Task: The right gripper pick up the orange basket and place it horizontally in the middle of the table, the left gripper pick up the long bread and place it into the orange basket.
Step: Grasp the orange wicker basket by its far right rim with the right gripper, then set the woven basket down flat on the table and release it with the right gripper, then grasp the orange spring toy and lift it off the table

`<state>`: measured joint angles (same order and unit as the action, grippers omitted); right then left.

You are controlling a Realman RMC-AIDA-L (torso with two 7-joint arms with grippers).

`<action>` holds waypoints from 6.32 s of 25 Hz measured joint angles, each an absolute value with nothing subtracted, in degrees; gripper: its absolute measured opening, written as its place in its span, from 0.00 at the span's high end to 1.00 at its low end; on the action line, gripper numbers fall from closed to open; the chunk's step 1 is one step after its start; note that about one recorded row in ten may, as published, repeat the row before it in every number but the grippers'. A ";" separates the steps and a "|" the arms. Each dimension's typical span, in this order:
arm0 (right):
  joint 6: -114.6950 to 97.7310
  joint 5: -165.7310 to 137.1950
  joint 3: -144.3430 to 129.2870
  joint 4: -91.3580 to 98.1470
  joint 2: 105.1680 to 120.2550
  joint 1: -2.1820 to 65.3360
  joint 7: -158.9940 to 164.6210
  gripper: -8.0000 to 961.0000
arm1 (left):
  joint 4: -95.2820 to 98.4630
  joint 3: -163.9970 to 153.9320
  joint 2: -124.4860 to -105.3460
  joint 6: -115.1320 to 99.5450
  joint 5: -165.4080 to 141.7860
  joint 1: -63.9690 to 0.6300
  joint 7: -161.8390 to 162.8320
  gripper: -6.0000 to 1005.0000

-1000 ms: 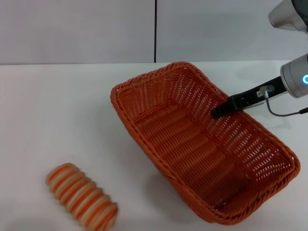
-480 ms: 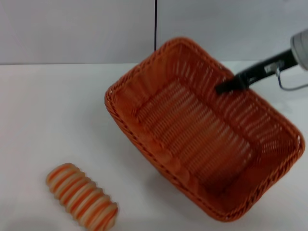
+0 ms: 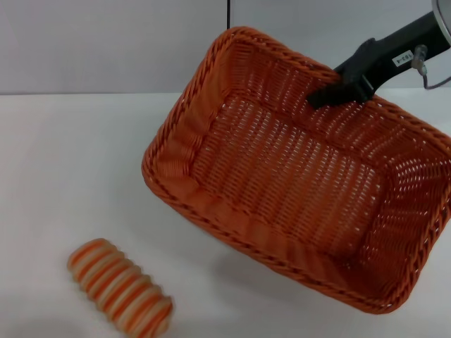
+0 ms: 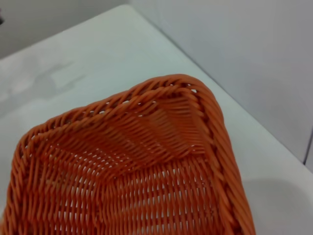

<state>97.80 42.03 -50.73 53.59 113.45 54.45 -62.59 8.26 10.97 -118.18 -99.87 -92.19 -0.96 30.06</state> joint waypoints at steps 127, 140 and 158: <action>93.60 139.43 -62.43 41.58 119.11 -8.85 -123.64 0.31 | 54.69 -29.84 -118.45 -102.06 -130.39 -15.32 92.17 0.38; 94.28 139.62 -61.15 39.87 119.09 -8.68 -123.75 0.31 | 51.11 -33.05 -118.43 -99.06 -130.56 -15.41 90.21 0.39; 96.20 139.84 -58.91 36.26 119.00 -7.03 -123.75 0.31 | 49.62 -32.93 -118.17 -96.83 -127.90 -15.32 86.69 0.40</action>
